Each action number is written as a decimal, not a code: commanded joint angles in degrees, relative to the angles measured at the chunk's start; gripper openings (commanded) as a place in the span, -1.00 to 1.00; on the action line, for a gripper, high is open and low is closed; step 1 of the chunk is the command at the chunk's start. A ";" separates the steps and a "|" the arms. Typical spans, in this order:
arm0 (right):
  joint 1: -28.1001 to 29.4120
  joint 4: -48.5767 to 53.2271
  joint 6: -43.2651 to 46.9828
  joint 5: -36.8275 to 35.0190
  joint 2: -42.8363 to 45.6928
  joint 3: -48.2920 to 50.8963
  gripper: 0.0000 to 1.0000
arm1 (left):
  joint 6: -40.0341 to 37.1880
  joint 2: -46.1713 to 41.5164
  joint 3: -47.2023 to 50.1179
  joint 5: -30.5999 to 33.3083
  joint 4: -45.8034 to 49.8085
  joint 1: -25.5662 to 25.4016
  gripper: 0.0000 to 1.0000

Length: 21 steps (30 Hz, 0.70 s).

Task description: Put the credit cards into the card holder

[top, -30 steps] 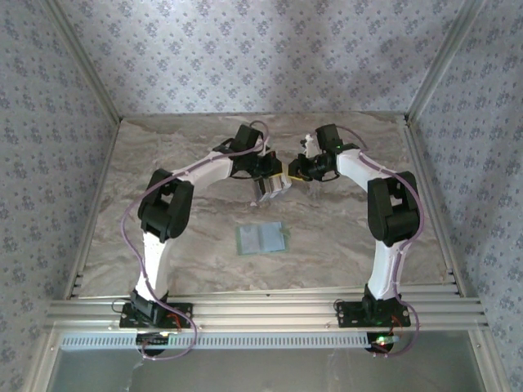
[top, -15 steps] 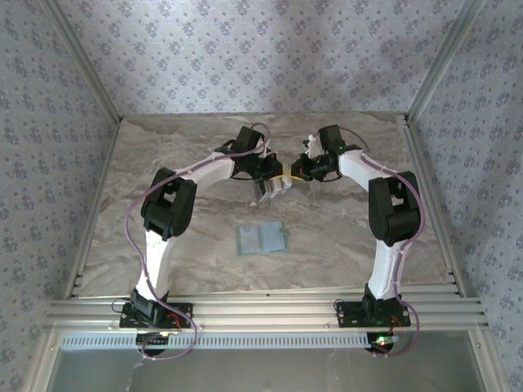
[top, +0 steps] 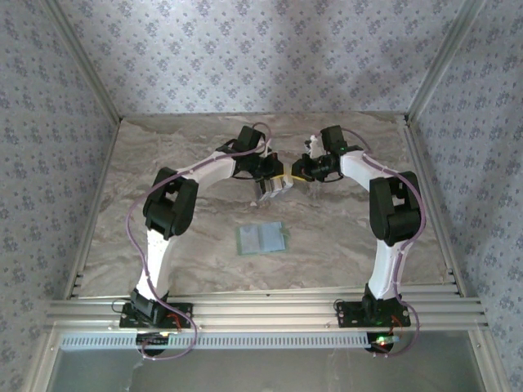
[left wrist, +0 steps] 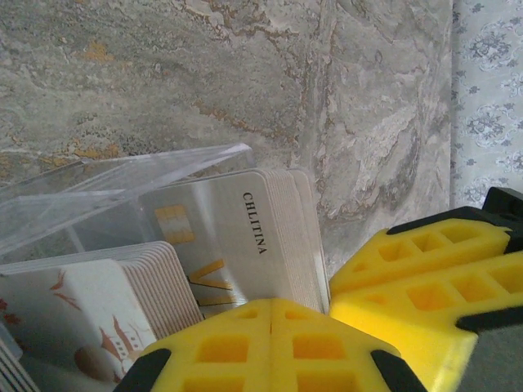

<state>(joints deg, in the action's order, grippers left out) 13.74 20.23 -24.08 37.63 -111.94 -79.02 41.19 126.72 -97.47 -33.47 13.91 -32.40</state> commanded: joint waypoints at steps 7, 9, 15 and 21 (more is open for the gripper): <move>-0.57 -2.26 -2.03 5.30 2.43 1.21 -0.68 | -1.46 2.04 -1.07 1.13 1.98 -0.56 -0.92; -0.64 -2.56 -2.24 5.77 2.43 1.28 -0.72 | -1.51 2.12 -1.07 1.21 1.95 -0.60 -0.92; -0.86 -4.17 -3.27 7.33 2.69 1.82 -0.80 | -1.55 2.50 -1.32 1.39 2.22 -0.61 -0.92; -1.13 -4.66 -3.57 7.52 3.13 2.06 -0.85 | -1.81 2.65 -1.37 1.66 2.53 -0.57 -0.92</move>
<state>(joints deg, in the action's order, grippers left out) 12.49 17.12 -26.65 41.34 -111.70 -77.06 40.60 126.87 -97.84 -33.41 14.33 -32.40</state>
